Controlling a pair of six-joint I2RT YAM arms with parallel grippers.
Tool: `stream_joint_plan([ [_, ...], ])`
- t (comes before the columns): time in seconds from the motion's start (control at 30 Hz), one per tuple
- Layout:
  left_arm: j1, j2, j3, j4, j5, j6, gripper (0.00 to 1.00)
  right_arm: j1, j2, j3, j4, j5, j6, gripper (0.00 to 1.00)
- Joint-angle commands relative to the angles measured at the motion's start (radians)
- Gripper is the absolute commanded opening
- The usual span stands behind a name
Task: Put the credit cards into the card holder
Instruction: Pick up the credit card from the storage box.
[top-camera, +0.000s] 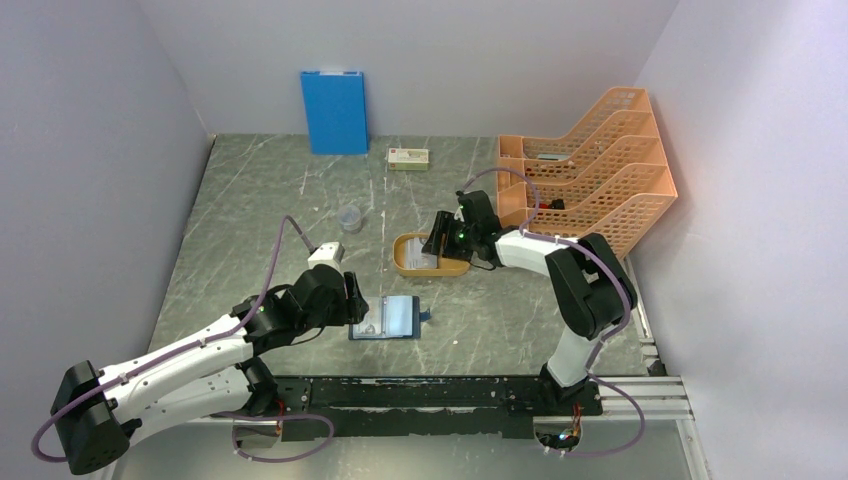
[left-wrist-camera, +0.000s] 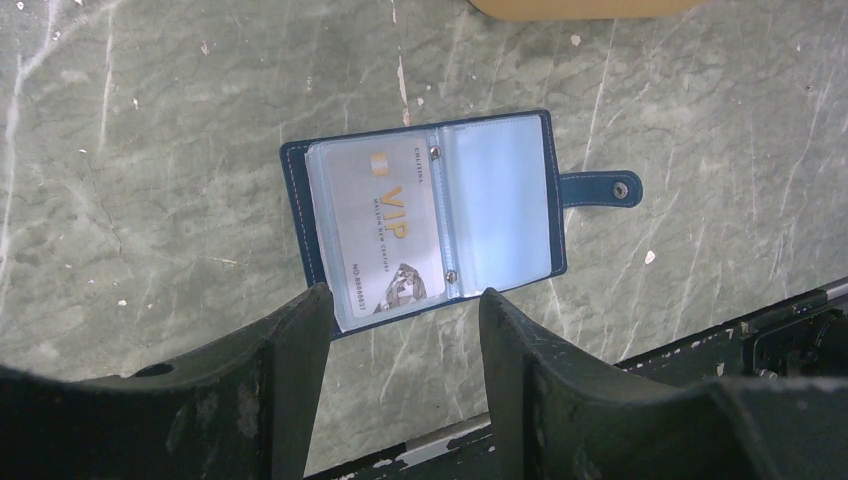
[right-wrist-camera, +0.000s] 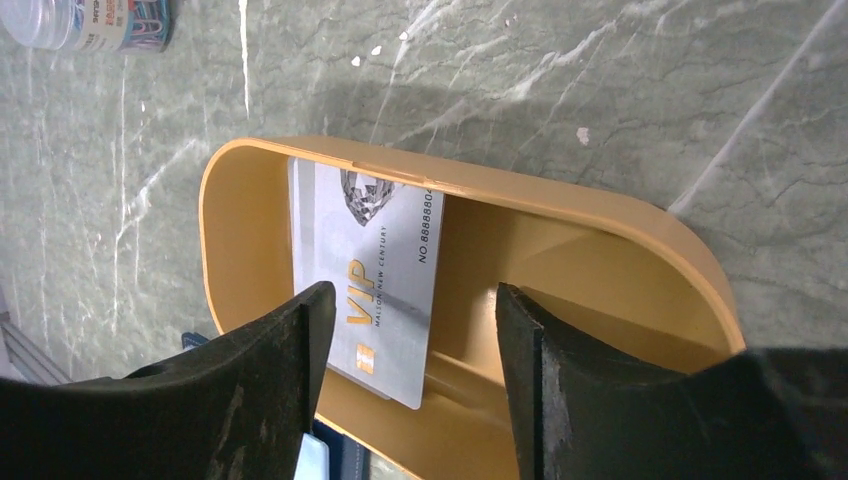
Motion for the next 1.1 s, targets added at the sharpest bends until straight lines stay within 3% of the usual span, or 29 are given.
stream_joint_plan([
  [0.0, 0.003, -0.012, -0.005, 0.003, 0.006, -0.004, 0.60, -0.003, 0.028, -0.007, 0.019, -0.029, 0.002, 0.61],
  [0.33, 0.003, 0.004, 0.003, 0.006, 0.006, 0.000, 0.60, -0.024, 0.013, -0.035, 0.033, -0.030, 0.010, 0.29],
  [0.7, 0.003, 0.014, 0.004, 0.013, 0.008, 0.001, 0.60, -0.033, -0.006, -0.051, 0.047, -0.047, 0.012, 0.01],
  [1.07, 0.003, 0.000, -0.003, 0.007, 0.002, 0.000, 0.60, -0.069, -0.060, -0.072, 0.036, -0.052, 0.040, 0.00],
])
